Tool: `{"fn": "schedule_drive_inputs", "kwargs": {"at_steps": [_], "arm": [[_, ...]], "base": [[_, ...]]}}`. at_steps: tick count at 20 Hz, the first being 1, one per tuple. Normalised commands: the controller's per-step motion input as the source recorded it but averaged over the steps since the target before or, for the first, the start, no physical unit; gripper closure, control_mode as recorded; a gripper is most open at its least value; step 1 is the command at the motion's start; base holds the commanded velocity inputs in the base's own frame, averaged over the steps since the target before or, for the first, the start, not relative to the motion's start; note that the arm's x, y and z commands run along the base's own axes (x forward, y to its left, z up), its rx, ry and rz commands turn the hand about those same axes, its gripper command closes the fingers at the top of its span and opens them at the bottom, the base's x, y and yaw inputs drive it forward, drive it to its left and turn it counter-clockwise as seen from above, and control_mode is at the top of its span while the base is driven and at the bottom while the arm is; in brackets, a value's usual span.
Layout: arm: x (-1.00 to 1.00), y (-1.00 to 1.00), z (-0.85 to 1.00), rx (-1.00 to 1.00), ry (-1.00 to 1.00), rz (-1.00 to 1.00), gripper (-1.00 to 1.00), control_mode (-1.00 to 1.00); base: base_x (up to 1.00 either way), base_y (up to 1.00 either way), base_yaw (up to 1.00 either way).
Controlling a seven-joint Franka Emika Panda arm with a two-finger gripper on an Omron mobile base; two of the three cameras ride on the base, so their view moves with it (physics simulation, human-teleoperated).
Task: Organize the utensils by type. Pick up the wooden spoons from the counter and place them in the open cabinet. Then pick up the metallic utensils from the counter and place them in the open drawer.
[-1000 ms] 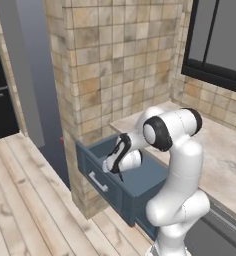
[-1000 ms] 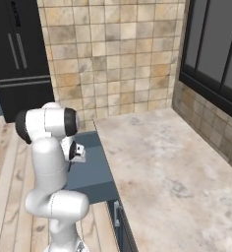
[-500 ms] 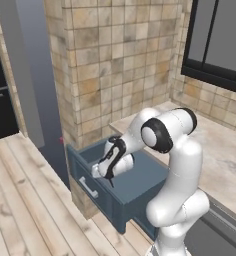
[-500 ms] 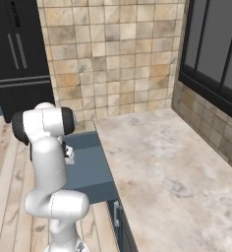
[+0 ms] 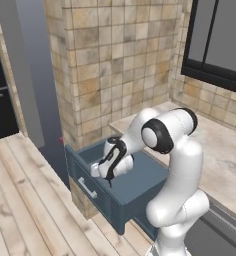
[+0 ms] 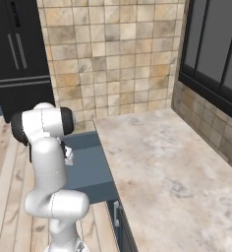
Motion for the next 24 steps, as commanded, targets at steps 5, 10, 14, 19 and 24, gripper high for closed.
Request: {"fn": "schedule_drive_inputs", "kwargs": {"at_steps": [5,10,14,19,24], "arm": [[0.24,-0.32,0.26,0.00,0.00,-0.09,1.00,-1.00],[0.23,-0.29,0.01,0.00,0.05,-0.17,1.00,-1.00],[0.32,-0.17,-0.48,0.00,0.19,-0.21,1.00,-1.00],[0.31,-0.04,-0.33,0.00,0.16,-0.14,1.00,-1.00],[0.22,0.00,-0.27,0.00,0.10,-0.10,1.00,-1.00]], "base": [[0.00,0.00,0.00],[0.00,0.00,0.00],[0.00,0.00,0.00],[0.00,0.00,0.00],[0.00,0.00,0.00]]}}
